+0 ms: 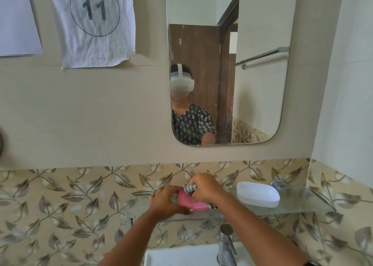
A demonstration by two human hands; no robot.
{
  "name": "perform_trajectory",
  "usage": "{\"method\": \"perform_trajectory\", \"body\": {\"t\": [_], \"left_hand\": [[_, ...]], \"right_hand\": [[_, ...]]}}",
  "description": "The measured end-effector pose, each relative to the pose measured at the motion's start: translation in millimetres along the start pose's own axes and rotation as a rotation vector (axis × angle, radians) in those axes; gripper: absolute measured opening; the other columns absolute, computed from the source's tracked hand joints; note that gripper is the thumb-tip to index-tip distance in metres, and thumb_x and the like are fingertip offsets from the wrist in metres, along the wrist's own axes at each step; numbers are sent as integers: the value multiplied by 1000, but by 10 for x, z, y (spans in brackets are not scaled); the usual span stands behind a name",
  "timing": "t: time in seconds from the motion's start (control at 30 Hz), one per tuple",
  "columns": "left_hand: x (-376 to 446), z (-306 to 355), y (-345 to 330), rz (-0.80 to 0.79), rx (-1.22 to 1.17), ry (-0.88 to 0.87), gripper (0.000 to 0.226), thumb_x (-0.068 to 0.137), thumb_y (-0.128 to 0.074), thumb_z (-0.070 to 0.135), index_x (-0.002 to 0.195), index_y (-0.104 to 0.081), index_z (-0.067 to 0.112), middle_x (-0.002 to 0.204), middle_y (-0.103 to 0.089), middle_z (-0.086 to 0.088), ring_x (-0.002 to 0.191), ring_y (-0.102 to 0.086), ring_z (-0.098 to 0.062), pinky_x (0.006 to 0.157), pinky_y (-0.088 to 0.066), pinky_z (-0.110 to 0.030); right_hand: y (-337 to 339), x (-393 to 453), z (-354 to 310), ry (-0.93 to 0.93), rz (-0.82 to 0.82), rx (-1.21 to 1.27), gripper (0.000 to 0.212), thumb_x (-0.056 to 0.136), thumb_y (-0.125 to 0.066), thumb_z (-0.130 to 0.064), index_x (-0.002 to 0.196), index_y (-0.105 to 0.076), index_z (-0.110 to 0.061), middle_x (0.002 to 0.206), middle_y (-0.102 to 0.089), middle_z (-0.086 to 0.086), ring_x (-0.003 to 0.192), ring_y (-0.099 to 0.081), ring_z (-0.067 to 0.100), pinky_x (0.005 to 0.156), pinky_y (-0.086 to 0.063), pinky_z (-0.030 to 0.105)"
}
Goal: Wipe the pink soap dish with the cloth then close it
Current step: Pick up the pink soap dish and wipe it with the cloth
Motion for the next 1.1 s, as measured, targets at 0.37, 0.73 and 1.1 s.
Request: {"method": "perform_trajectory", "body": {"t": [0.37, 0.73, 1.1], "left_hand": [[-44, 24, -7, 37, 6, -30, 86, 57, -78, 59, 134, -42, 41, 136, -49, 15, 126, -38, -14, 102, -22, -39], [-53, 39, 26, 62, -88, -55, 80, 53, -84, 50, 123, -45, 45, 111, -57, 26, 114, -49, -9, 91, -24, -35], [-82, 73, 48, 74, -74, -65, 83, 53, -84, 51, 125, -41, 51, 114, -57, 20, 110, -49, -9, 89, -24, -35]], "right_hand": [[84, 84, 80, 38, -44, 137, 31, 74, -64, 4, 83, -75, -24, 77, -69, -1, 68, -61, 14, 53, -43, 23], [87, 15, 3, 132, 6, 89, 44, 73, -55, 12, 101, -73, -16, 113, -68, 9, 86, -63, 19, 58, -46, 27], [6, -82, -139, 249, -68, -34, 41, 78, -60, 0, 115, -68, -16, 129, -60, 3, 116, -54, 25, 96, -46, 39]]}}
Point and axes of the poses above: each hand's wrist, its own x-axis towards the middle knuckle, its own y-axis out of the back of the hand, z = x × y, the point moved 8 cm from there along x, towards the middle knuckle
